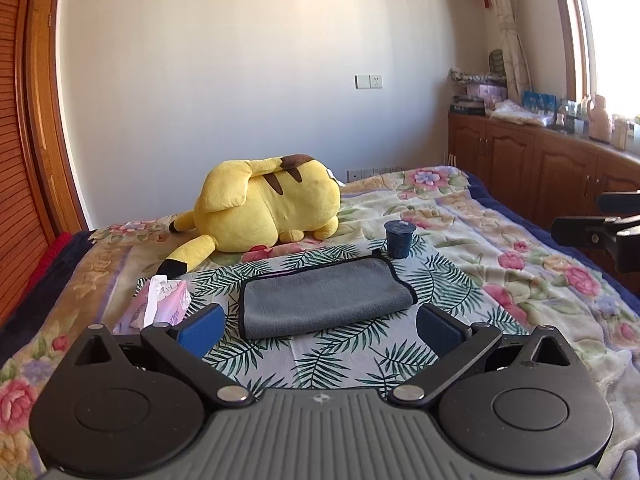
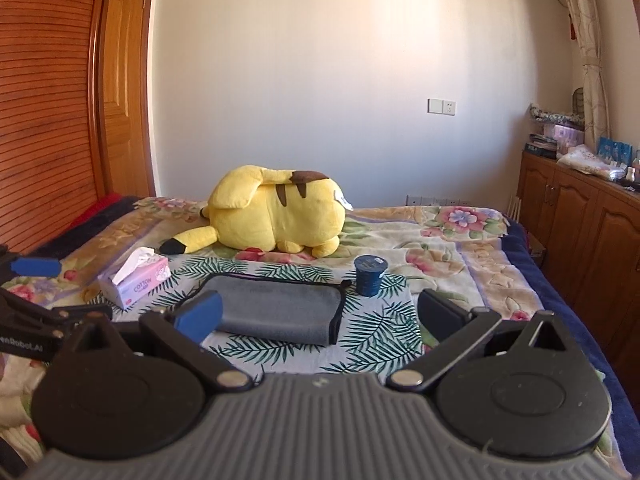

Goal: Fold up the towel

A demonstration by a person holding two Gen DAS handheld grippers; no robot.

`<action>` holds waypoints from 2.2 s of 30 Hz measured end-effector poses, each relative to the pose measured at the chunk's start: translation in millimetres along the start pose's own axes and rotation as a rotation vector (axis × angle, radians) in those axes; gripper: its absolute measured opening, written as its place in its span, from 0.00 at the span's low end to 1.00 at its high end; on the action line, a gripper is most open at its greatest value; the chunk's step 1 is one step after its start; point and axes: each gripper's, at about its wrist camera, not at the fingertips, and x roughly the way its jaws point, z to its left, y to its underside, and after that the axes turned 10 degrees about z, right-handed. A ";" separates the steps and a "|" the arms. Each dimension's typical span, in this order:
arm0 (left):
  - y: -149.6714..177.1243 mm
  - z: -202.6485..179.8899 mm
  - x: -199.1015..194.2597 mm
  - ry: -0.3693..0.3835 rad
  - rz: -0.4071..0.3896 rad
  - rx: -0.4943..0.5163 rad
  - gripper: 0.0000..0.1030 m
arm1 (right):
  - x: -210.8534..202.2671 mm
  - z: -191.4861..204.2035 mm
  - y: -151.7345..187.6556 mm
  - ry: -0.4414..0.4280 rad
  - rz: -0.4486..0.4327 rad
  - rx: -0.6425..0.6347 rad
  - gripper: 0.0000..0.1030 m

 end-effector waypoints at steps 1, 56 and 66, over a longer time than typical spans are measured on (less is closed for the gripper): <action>3.0 -0.3 -3.1 0.006 -0.012 -0.011 0.84 | -1.2 0.3 1.7 0.003 -0.003 -0.002 1.00; 87.5 -50.7 -34.9 -0.050 0.036 -0.032 0.84 | -33.3 -16.9 95.0 0.000 0.002 0.085 1.00; 88.1 -52.1 -43.1 -0.063 0.001 -0.041 0.84 | -40.0 -11.8 92.2 -0.039 -0.042 0.076 1.00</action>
